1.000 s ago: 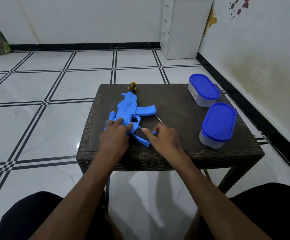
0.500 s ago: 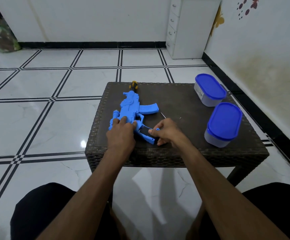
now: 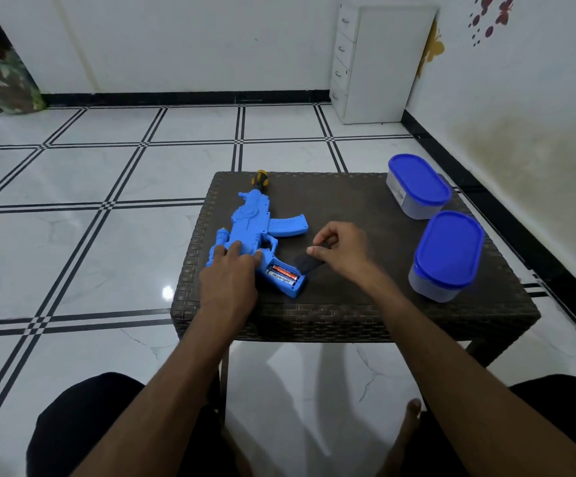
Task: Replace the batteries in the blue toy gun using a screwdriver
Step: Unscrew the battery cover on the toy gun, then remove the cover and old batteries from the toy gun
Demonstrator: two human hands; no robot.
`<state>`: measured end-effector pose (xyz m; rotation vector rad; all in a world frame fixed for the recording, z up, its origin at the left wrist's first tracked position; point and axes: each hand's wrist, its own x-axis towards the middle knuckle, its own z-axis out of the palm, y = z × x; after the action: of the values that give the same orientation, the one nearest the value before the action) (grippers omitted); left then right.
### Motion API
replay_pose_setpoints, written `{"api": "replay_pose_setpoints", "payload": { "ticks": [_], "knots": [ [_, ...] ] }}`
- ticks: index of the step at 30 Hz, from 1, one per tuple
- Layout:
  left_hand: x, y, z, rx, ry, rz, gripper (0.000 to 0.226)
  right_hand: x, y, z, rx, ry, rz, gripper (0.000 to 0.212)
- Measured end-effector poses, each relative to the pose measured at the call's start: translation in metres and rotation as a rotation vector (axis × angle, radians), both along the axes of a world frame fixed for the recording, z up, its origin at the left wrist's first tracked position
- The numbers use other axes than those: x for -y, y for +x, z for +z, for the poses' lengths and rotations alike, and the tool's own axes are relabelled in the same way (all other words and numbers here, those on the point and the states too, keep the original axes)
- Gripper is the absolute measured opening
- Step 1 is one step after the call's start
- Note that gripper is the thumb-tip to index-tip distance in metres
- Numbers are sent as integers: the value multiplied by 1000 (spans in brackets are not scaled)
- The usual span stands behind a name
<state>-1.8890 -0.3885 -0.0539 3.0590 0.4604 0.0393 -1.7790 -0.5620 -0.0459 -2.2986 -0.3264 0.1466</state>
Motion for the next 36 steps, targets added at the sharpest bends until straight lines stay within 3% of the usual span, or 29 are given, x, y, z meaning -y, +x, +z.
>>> {"api": "replay_pose_setpoints", "payload": {
  "ticks": [6,11,19,26,33,36],
  "knots": [
    [-10,-6,-1,-20,7,3,52,-5,8,-6,163,101,-50,26],
    [-10,-7,-3,-5,18,-17,54,-6,3,-17,326,-205,234,18],
    [-7,-3,6,137,-81,-30,43,9,13,-13,232,-331,385,8],
    [28,33,27,289,-205,-121,23,47,41,33,328,-166,150,9],
    [70,57,36,321,-321,-149,26,96,86,53,368,-211,-101,7],
    [82,72,31,296,-357,-185,28,112,119,60,295,-441,-213,41]
  ]
}}
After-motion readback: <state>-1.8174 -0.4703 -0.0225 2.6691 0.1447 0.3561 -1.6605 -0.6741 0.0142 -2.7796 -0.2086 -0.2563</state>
